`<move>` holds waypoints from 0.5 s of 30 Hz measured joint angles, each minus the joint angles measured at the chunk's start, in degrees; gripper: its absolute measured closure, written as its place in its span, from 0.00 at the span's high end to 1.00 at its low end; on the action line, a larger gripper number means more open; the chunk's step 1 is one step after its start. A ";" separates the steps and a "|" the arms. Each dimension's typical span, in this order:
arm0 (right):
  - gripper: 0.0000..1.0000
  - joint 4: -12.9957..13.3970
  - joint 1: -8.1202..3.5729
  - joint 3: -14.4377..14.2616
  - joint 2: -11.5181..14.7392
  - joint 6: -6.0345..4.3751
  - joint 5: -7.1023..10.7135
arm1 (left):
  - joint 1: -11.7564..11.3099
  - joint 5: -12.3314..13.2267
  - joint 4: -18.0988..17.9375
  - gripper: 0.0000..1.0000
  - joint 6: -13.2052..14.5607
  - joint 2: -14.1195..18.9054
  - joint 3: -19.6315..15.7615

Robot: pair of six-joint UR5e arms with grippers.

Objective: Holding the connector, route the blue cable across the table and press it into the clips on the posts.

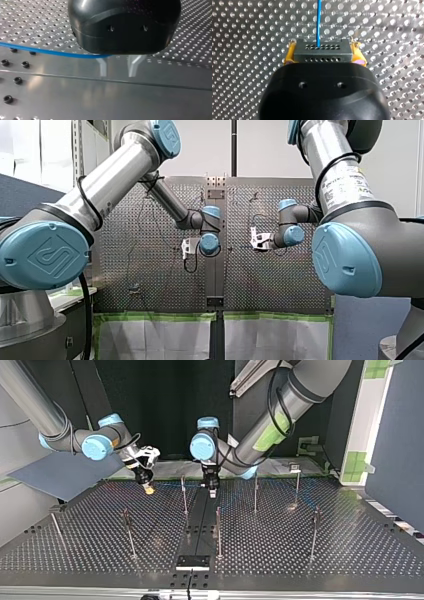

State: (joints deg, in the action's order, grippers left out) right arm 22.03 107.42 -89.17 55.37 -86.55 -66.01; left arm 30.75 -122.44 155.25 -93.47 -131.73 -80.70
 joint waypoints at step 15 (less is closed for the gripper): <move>0.00 -0.30 -0.11 -0.17 -0.02 -0.01 -1.89 | 3.59 -2.33 -2.72 0.00 -1.14 -0.22 -2.92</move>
State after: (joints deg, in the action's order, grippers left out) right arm 21.73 107.31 -89.34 55.34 -86.56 -67.91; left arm 34.33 -124.77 152.53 -94.61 -131.95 -83.62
